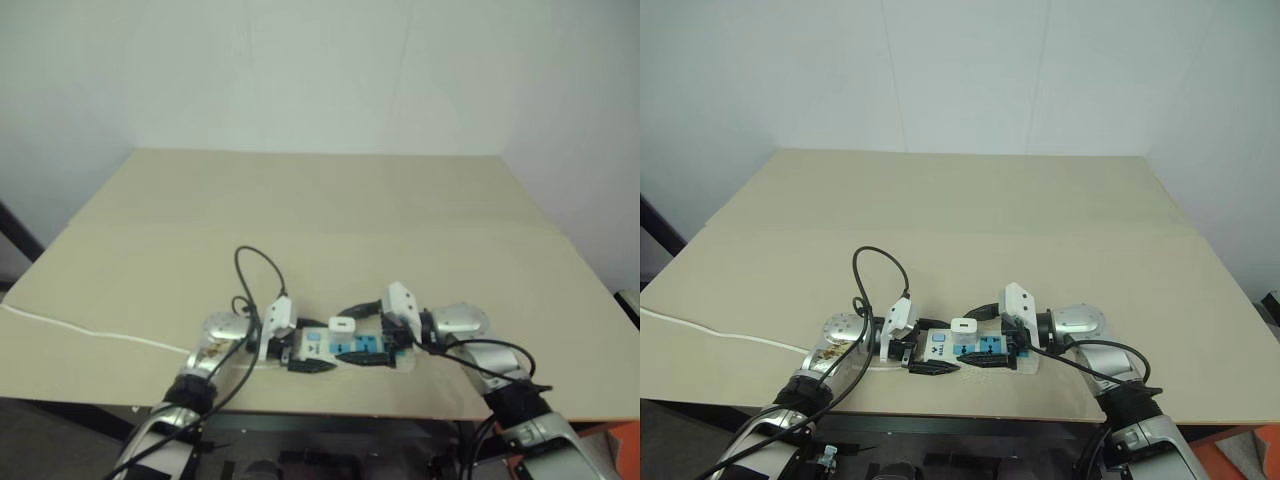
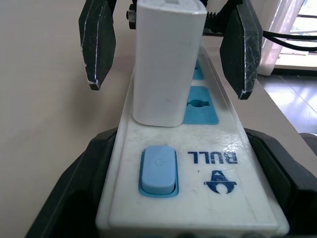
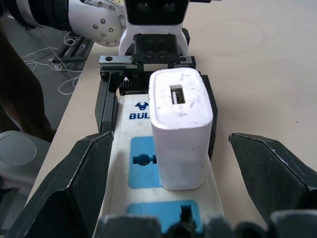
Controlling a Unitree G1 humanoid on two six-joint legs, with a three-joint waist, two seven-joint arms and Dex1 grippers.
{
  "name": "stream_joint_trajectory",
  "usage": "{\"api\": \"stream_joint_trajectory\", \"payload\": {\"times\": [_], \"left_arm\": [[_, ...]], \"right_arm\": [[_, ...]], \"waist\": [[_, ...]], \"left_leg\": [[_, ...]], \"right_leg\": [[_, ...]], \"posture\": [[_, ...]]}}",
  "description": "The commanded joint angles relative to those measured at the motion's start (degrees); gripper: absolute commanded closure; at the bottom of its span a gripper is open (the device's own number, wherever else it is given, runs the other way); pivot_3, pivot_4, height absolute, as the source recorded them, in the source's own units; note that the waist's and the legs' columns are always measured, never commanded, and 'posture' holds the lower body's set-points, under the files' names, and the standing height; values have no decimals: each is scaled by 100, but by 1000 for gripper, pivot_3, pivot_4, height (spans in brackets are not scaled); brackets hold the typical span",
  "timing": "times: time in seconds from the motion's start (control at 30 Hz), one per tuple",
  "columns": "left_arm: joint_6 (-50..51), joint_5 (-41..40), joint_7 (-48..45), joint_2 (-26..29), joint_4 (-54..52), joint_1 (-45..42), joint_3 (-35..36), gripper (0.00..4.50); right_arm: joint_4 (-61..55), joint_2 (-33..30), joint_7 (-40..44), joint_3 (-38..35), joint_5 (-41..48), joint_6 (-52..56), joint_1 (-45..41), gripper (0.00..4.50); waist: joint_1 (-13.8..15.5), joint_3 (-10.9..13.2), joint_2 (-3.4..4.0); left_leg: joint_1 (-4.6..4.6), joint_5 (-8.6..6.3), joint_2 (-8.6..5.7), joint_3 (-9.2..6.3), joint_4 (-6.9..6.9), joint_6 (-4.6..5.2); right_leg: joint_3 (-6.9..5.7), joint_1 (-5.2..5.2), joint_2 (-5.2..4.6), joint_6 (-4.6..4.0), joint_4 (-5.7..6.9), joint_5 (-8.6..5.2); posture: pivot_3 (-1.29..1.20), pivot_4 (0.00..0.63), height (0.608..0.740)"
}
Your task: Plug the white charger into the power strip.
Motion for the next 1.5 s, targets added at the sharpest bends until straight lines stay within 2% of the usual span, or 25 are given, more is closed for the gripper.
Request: {"api": "stream_joint_trajectory", "payload": {"times": [0.03,0.13,0.3,0.37,0.47,0.57,0.8,0.97,1.13,1.37,1.5], "left_arm": [[474,-68,-112,185,-224,66,-14,13],[723,-295,-147,347,-686,77,166,13],[1470,-980,-243,1016,-2119,325,594,13],[2056,-1399,-464,1523,-2728,419,823,13],[2523,-1815,-519,2150,-3268,572,1230,13],[2907,-2158,-348,2580,-3665,704,1697,13],[3215,-2400,-100,3309,-3965,1258,2541,13],[3310,-2528,-25,3523,-4176,1613,2861,13],[3411,-2668,208,3469,-4492,1822,2902,13],[3433,-2732,280,3489,-4524,1839,2811,13],[3375,-2659,347,3325,-4536,1764,2503,13]], "right_arm": [[97,-48,-145,38,-264,-69,159,0],[167,-9,-261,34,-335,-187,160,0],[-155,-161,-439,-288,-175,-182,186,0],[-627,-423,-425,-662,145,65,274,0],[-1337,-971,-347,-1239,546,302,487,0],[-1850,-1547,-202,-1817,1008,635,694,0],[-1715,-2559,223,-2689,1310,816,1061,0],[-1524,-2834,442,-2864,1295,764,1181,0],[-1505,-2812,448,-2776,1237,729,1135,0],[-1668,-2723,354,-2708,1238,767,1197,0],[-1785,-2636,280,-2664,1265,815,1221,0]], "waist": [[-27,0,0],[-64,4,-2],[-75,26,-16],[-52,51,-14],[-39,92,6],[-47,166,12],[-81,185,8],[-69,186,7],[-66,187,7],[-69,188,7],[-64,188,7]], "left_leg": [[-1,0,0,0,-1,0],[-6,0,2,0,-4,0],[-16,0,9,0,-5,0],[-28,0,9,0,-4,0],[-96,1,6,1,-3,0],[-105,1,5,2,-3,0],[-102,1,11,13,-3,0],[-100,1,14,15,-3,0],[-101,1,14,15,-3,0],[-100,1,14,16,-3,0],[-100,1,14,16,-3,0]], "right_leg": [[0,-1,0,0,0,0],[0,-7,1,0,-1,0],[0,-18,4,-1,2,0],[-1,-29,3,-1,3,0],[2,-99,0,-2,10,2],[2,-108,-1,-3,11,2],[6,-110,1,-3,9,1],[5,-109,2,-6,9,0],[6,-110,2,-5,9,0],[6,-110,2,-6,10,0],[6,-110,2,-6,10,1]], "posture": [[0,150,740],[0,150,740],[0,150,740],[0,150,740],[0,150,740],[0,150,740],[0,150,740],[0,150,740],[0,150,740],[0,150,740],[0,150,740]]}}
